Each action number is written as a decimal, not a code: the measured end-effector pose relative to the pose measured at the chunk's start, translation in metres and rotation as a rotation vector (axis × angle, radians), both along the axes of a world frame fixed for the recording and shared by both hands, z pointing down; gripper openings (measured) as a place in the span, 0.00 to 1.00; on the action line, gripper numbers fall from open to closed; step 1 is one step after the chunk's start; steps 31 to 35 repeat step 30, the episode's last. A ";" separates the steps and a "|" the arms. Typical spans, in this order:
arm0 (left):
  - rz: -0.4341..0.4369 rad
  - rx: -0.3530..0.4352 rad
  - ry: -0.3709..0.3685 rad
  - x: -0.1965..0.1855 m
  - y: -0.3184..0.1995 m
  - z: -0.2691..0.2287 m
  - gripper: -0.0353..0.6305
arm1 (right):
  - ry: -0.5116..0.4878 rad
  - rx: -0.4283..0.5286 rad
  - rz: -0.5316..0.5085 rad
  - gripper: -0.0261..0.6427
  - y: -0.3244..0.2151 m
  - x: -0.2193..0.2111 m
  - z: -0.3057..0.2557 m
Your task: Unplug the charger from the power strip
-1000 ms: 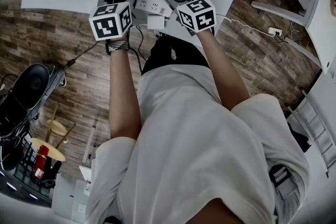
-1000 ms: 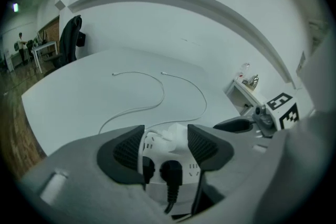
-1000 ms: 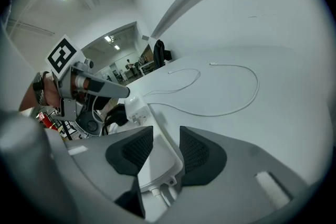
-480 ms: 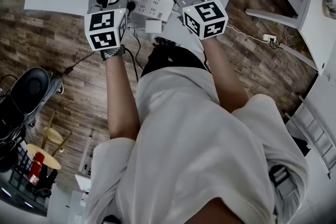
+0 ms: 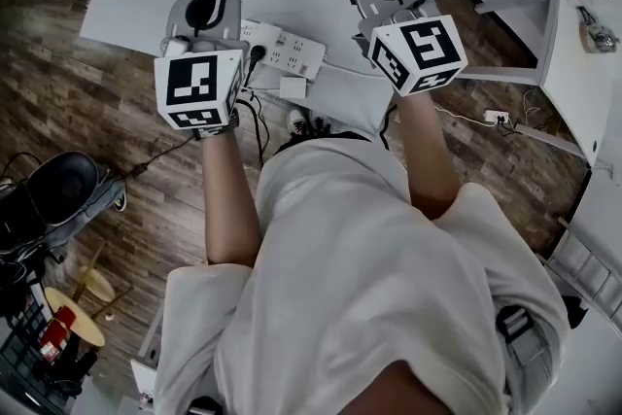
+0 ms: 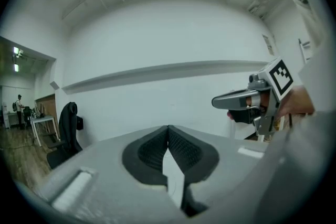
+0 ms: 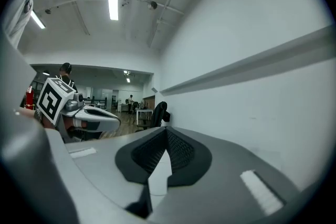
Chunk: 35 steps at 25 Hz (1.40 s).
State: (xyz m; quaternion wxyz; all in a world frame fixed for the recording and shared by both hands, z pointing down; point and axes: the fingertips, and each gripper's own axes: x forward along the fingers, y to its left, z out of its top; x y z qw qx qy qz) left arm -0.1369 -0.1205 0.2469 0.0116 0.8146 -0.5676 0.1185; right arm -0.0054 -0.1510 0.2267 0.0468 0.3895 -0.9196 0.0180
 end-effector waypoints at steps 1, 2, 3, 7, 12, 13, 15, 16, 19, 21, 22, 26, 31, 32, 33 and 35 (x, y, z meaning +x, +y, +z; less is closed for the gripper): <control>-0.004 0.031 -0.004 0.000 0.000 -0.016 0.06 | -0.009 0.024 -0.007 0.04 0.001 -0.001 -0.015; -0.008 0.061 -0.009 -0.001 -0.001 -0.031 0.06 | -0.017 0.047 -0.013 0.04 0.002 -0.001 -0.029; -0.011 0.089 -0.014 -0.001 -0.001 -0.045 0.06 | -0.020 0.071 -0.017 0.04 0.003 0.000 -0.042; -0.006 0.171 -0.047 0.003 0.002 -0.088 0.06 | -0.015 0.152 0.001 0.04 0.010 0.009 -0.085; 0.010 0.236 -0.089 0.010 0.007 -0.123 0.06 | -0.039 0.234 0.011 0.04 0.018 0.015 -0.132; 0.012 0.244 -0.093 0.012 0.009 -0.127 0.06 | -0.042 0.245 0.011 0.04 0.020 0.016 -0.137; 0.017 0.260 -0.097 0.015 0.011 -0.135 0.06 | -0.042 0.259 0.015 0.04 0.023 0.017 -0.143; 0.018 0.267 -0.098 0.016 0.011 -0.138 0.06 | -0.041 0.262 0.018 0.04 0.023 0.018 -0.143; 0.016 0.280 -0.104 0.018 0.012 -0.143 0.06 | -0.039 0.261 0.024 0.04 0.023 0.021 -0.142; 0.016 0.283 -0.108 0.020 0.013 -0.146 0.06 | -0.039 0.259 0.029 0.04 0.023 0.025 -0.142; 0.017 0.283 -0.110 0.022 0.014 -0.146 0.06 | -0.038 0.259 0.032 0.04 0.024 0.026 -0.142; 0.020 0.277 -0.104 0.024 0.020 -0.146 0.06 | -0.036 0.256 0.034 0.04 0.027 0.029 -0.141; 0.017 0.262 -0.090 0.024 0.024 -0.143 0.06 | -0.039 0.243 0.029 0.04 0.032 0.029 -0.137; 0.017 0.262 -0.090 0.024 0.024 -0.143 0.06 | -0.039 0.243 0.029 0.04 0.032 0.029 -0.137; 0.017 0.262 -0.090 0.024 0.024 -0.143 0.06 | -0.039 0.243 0.029 0.04 0.032 0.029 -0.137; 0.017 0.262 -0.090 0.024 0.024 -0.143 0.06 | -0.039 0.243 0.029 0.04 0.032 0.029 -0.137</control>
